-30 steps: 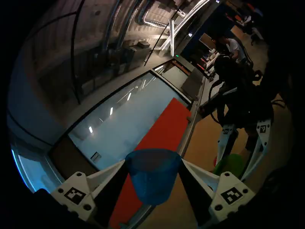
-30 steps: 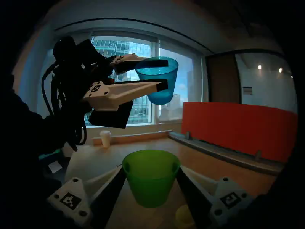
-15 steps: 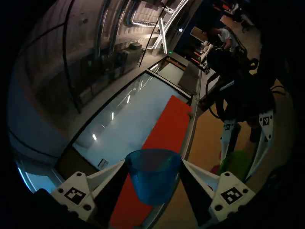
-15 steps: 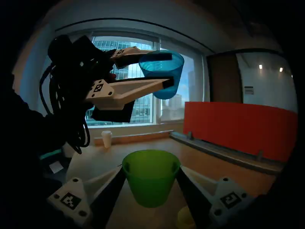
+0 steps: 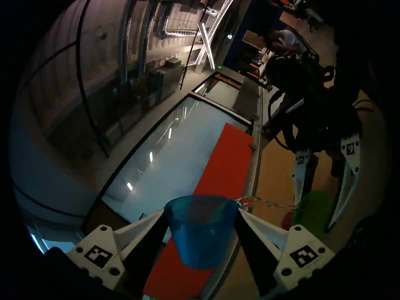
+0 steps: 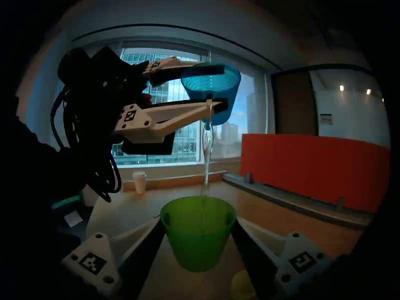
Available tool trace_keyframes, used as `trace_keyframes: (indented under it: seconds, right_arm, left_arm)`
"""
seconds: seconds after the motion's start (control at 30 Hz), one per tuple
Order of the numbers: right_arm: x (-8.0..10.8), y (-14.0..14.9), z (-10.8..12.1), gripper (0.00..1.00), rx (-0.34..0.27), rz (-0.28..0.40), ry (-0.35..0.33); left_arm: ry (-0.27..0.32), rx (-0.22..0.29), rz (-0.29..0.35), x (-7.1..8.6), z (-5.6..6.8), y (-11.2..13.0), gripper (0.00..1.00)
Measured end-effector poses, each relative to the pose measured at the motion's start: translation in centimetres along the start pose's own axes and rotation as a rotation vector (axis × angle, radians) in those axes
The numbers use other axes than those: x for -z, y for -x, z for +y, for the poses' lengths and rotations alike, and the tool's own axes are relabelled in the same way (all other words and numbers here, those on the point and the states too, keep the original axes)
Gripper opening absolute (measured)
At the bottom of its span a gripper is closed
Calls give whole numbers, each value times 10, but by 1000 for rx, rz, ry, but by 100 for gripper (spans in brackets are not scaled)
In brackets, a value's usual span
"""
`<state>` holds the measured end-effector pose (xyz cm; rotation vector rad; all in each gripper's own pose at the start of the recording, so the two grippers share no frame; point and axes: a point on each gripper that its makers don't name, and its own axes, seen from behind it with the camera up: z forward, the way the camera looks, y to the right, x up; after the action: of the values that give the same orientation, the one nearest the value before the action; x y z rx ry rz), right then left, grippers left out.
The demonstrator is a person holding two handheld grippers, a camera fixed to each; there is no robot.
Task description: Pour water
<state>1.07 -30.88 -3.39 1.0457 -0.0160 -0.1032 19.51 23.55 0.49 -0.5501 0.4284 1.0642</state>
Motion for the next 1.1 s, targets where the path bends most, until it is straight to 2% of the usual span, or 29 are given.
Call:
trace_keyframes:
  seconds: [0.77,1.1]
  right_arm:
    - [3,1,3,90,3,1,7]
    - [3,1,4,90,4,3,6]
  left_arm:
    - [5,-66,-4,-2,-4,-2,87]
    - [19,-85,-4,-2,-1,-4,87]
